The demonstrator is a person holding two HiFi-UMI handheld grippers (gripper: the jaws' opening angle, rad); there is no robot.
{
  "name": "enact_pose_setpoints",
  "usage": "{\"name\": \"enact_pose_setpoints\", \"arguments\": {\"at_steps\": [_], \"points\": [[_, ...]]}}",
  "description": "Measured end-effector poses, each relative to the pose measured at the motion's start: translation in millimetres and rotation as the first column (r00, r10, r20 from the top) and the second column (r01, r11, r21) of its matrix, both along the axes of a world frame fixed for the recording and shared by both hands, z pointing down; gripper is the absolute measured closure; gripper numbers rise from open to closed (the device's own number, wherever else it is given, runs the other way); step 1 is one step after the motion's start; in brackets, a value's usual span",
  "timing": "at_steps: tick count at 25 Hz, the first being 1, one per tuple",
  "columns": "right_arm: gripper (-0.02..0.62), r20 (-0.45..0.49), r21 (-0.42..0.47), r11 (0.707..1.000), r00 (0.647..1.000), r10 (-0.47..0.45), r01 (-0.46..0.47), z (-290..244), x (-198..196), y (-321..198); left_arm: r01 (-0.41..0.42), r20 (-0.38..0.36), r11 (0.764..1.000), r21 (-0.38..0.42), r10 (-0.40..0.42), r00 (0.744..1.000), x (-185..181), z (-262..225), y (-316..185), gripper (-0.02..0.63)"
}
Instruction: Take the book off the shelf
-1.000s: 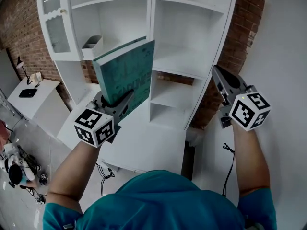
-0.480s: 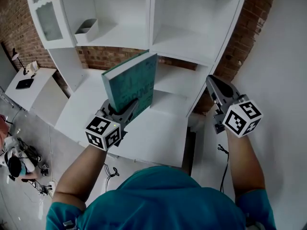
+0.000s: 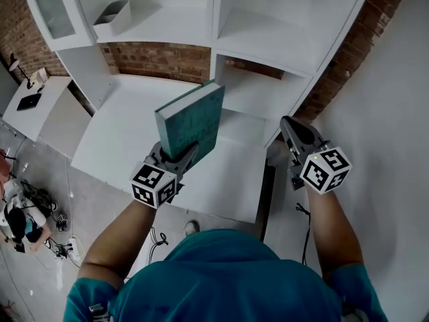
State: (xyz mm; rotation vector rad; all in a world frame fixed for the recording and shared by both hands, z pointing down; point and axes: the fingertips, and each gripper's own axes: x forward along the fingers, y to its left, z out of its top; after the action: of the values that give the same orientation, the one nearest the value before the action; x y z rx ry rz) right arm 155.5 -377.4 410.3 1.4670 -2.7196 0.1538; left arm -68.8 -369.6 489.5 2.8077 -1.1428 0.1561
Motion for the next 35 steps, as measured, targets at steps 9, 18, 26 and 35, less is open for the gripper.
{"name": "enact_pose_setpoints", "arguments": {"at_steps": [9, 18, 26, 35], "points": [[0.572, -0.001, -0.13, 0.992, 1.0, 0.002, -0.002, 84.1, -0.6, -10.5, -0.024, 0.038, 0.993, -0.114, 0.029, 0.999, 12.9, 65.7, -0.6, 0.443], [0.572, -0.013, -0.253, 0.968, 1.0, 0.005, -0.009, 154.8, 0.0, -5.7, -0.046, 0.072, 0.978, -0.204, 0.062, 0.995, 27.9, 118.4, 6.6, 0.443], [0.572, -0.015, -0.363, 0.932, 1.0, 0.006, -0.011, 211.0, 2.0, 6.1, -0.056, 0.095, 0.961, -0.271, 0.085, 0.992, 34.9, 150.6, 15.6, 0.443], [0.573, -0.027, -0.437, 0.9, 1.0, -0.001, -0.011, 248.7, 4.0, 17.2, -0.06, 0.102, 0.944, -0.323, 0.098, 0.99, 42.1, 172.7, 22.2, 0.443]]}}
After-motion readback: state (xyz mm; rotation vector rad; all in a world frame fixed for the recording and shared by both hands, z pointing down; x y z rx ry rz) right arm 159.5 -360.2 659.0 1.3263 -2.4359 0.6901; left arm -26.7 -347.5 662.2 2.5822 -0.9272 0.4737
